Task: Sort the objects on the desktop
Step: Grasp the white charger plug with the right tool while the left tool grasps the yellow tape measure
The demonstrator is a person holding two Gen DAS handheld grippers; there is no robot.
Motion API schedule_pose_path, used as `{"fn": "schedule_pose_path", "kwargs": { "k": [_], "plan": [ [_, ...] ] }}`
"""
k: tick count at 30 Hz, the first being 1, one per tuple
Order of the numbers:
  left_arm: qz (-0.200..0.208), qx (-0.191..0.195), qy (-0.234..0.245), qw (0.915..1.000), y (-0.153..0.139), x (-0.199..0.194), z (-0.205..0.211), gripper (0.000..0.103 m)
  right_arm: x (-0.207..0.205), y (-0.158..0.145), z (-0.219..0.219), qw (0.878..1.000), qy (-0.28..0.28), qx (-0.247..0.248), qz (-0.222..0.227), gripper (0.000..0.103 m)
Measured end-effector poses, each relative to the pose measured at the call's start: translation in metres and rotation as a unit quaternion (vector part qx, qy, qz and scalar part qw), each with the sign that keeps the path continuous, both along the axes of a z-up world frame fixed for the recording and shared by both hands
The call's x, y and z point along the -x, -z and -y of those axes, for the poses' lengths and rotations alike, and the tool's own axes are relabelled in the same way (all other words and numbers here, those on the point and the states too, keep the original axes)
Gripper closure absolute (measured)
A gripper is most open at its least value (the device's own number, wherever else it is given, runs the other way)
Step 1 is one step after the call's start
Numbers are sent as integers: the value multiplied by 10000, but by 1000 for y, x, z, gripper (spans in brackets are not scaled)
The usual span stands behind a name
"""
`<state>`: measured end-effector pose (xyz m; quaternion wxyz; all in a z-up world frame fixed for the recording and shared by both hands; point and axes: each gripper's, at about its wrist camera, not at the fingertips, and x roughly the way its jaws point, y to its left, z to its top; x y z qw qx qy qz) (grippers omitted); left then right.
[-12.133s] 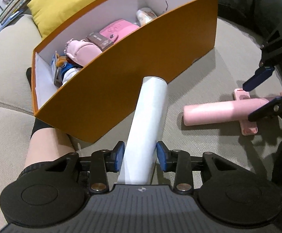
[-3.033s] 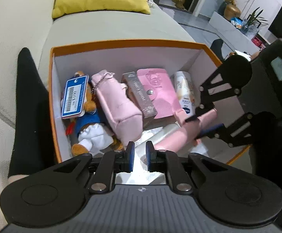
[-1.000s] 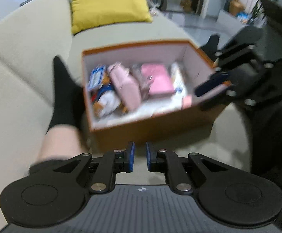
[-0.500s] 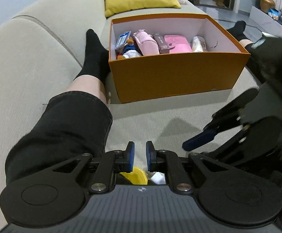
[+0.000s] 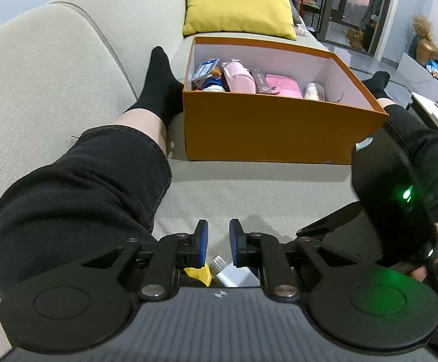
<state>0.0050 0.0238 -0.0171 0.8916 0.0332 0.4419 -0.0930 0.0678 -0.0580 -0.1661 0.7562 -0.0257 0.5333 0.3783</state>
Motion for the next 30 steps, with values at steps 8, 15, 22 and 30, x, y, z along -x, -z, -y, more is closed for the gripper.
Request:
{"fn": "schedule_pose_path", "kwargs": {
  "k": [8,15,22,30],
  "plan": [
    [-89,-25,-66,9999,6,-3,-1,86,1,1,-3,9999,-42,29,161,61],
    [-191,-223,77,9995,8,-6,3,86,4,-9,17,9955,125,556,759,61],
    [-575,-1344,862,9855,22,-19,32,86,-1,-15,63,9912,632,696,930,61],
    [-1551,-1924,1434,9583,45,-42,52,74,2,-14,91,9908,878,520,886,61]
  ]
}}
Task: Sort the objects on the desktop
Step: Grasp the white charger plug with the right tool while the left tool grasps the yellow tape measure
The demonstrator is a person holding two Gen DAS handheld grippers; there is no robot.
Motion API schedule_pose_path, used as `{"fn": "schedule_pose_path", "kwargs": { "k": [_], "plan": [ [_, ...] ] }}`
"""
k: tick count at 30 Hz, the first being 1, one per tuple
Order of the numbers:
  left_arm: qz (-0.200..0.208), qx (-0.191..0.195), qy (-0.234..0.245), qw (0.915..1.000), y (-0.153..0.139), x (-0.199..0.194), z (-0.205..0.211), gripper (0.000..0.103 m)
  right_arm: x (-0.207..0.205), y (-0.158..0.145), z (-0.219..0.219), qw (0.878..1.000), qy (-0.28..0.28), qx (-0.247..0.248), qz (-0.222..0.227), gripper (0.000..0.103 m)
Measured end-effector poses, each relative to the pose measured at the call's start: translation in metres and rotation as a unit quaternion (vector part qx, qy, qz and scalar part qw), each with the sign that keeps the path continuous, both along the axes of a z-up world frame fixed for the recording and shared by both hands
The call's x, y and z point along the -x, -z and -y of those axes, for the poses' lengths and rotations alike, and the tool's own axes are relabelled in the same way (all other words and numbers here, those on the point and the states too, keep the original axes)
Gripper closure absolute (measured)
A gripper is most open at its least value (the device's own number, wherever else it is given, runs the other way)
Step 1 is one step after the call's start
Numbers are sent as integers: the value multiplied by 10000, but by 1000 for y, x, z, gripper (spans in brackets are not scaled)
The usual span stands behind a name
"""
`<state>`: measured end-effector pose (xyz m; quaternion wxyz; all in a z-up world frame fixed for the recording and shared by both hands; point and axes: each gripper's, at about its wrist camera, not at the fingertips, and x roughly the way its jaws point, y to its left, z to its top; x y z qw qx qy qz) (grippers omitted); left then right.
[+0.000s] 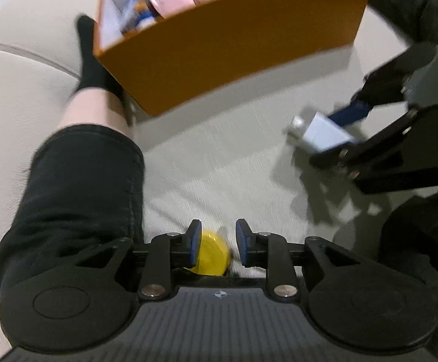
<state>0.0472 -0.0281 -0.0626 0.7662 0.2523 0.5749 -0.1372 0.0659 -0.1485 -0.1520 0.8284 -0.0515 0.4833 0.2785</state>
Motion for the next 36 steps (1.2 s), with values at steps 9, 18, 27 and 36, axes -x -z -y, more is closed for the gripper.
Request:
{"fn": "schedule_pose_path", "kwargs": {
  "k": [9,18,27,36],
  "plan": [
    [-1194,-723,-109,9901,31,-33,6,54,-5,7,2,9994,89,-335,-55,60],
    [-1456,-1407,-122,9792,59,-31,6,41,-5,9,7,9987,95,-488,-72,60],
    [-1204,-1838,265,9752,76,-3,7,45,-2,8,10,9985,109,-532,-42,60],
    [-769,-600,-172,9951,42,6,-16,48,-3,6,20,9989,273,-383,17,61]
  ]
}}
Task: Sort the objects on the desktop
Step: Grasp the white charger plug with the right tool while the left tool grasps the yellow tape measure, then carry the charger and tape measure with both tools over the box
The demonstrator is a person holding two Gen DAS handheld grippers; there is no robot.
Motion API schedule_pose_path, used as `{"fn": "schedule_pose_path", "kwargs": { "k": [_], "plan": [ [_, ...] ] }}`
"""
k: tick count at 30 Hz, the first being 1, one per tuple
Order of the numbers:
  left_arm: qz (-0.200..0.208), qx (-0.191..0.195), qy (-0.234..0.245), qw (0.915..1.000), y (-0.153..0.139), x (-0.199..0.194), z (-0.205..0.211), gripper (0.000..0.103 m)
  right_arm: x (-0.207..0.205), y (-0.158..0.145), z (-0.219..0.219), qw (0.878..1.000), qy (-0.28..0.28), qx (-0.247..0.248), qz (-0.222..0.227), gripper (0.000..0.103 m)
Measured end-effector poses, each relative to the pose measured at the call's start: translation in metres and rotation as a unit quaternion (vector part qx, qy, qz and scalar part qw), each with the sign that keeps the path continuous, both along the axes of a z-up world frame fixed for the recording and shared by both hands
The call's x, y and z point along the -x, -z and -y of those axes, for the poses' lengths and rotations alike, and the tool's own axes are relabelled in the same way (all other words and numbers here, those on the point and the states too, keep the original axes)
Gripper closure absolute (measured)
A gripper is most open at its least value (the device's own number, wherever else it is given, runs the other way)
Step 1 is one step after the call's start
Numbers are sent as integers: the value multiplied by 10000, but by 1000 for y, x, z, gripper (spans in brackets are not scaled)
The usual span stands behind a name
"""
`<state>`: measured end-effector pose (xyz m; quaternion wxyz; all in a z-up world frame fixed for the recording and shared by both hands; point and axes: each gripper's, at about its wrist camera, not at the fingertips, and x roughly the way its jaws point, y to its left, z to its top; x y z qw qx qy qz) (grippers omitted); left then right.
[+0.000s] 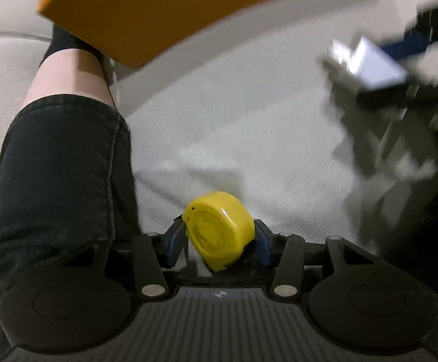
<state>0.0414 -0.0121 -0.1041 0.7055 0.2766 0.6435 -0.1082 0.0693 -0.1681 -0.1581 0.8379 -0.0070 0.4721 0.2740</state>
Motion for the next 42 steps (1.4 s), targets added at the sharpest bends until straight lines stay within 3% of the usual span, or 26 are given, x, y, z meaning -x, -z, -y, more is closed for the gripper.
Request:
{"fn": "schedule_pose_path", "kwargs": {
  "k": [2,4,7,9,18,26,34,42],
  "plan": [
    [94,631,-225,9977,-13,-1,-6,50,-1,0,3,10000,66,22,5,61],
    [186,1273,-388,9909,-23,1,-8,67,-2,-2,5,9999,135,65,31,61],
    [619,1696,-428,9826,-33,7,-4,69,-2,-3,11,9995,249,153,94,61],
    [655,2083,-583,9741,-31,4,-9,69,-2,-3,15,9994,299,138,69,61],
    [1013,2057,-992,9683,-34,-5,-16,80,2,-6,23,9990,411,157,97,65],
    [1243,2440,-1421,9512,-18,-7,-22,81,3,-10,26,9989,442,158,55,67],
    [1408,2879,-1364,9374,-47,-11,-13,81,13,-29,43,9981,607,-131,20,67],
    [1621,3324,-1003,9237,-85,-20,7,81,16,-87,69,9948,674,-651,396,67]
  ]
}}
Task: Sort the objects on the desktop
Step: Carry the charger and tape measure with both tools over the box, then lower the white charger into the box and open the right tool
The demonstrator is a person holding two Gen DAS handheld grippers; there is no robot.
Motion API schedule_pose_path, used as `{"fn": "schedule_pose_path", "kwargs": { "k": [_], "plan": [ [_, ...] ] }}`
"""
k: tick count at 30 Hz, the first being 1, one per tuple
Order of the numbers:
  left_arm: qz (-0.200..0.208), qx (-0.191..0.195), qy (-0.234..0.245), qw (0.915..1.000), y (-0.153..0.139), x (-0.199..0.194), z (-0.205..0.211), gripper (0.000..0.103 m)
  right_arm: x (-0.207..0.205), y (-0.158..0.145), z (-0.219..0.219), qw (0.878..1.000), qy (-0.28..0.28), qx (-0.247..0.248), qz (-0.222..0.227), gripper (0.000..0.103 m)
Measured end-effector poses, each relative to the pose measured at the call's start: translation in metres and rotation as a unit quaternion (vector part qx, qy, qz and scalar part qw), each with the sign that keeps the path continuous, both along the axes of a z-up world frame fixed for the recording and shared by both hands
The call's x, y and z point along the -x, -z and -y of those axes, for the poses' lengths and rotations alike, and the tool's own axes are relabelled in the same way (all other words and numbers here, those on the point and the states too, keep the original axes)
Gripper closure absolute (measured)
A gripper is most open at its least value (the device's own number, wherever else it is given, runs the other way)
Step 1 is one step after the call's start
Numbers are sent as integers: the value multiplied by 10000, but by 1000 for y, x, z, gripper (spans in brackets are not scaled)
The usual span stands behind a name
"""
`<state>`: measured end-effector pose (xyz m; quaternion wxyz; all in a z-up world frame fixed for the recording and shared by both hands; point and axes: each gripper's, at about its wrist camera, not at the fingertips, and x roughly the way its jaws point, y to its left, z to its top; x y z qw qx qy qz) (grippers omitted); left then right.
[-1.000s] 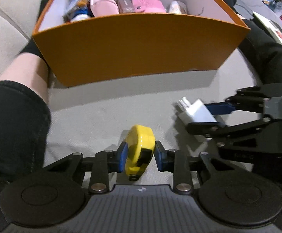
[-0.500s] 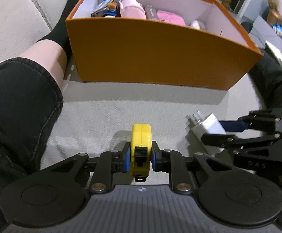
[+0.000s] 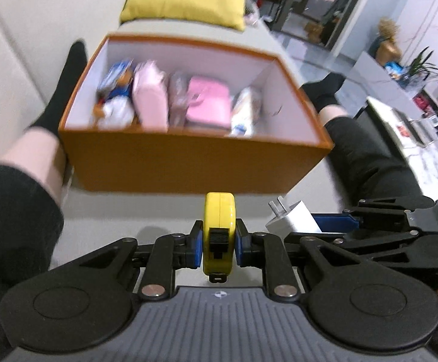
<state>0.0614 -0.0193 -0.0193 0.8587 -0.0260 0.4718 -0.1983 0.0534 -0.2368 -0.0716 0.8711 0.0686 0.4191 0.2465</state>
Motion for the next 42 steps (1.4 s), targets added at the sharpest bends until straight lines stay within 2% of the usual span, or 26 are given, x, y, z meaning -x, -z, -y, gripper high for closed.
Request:
{"fn": "schedule_pose_path", "kwargs": {
  "k": [5,8,13,18,22,28,35,39,42],
  "plan": [
    [294,184,129,9993,-28,-19,6,81,-13,-39,10,9990,-18,-9,454,67],
    [460,116,223,9986,-40,-36,14,81,-31,-54,13,9980,-89,245,584,67],
    [508,3,339,9981,-47,-69,26,81,-75,-67,17,9950,-110,762,636,67],
    [284,-17,372,9989,-33,-105,34,81,-133,-57,17,9934,-61,1137,138,67],
    [-4,27,344,9994,-10,-133,37,81,-165,-37,4,9852,-157,1655,-408,67],
    [-409,104,461,9980,24,-160,41,81,-187,-11,-15,9683,-326,2225,-1084,67],
    [-557,281,412,9972,41,-171,33,81,-203,2,-29,9497,-359,2600,-1707,67],
    [-557,442,396,9967,44,-173,27,81,-209,10,-40,9329,-552,2897,-2065,67],
    [-574,525,389,9962,46,-173,24,81,-213,18,-52,9180,-672,3252,-2170,67]
  ]
}}
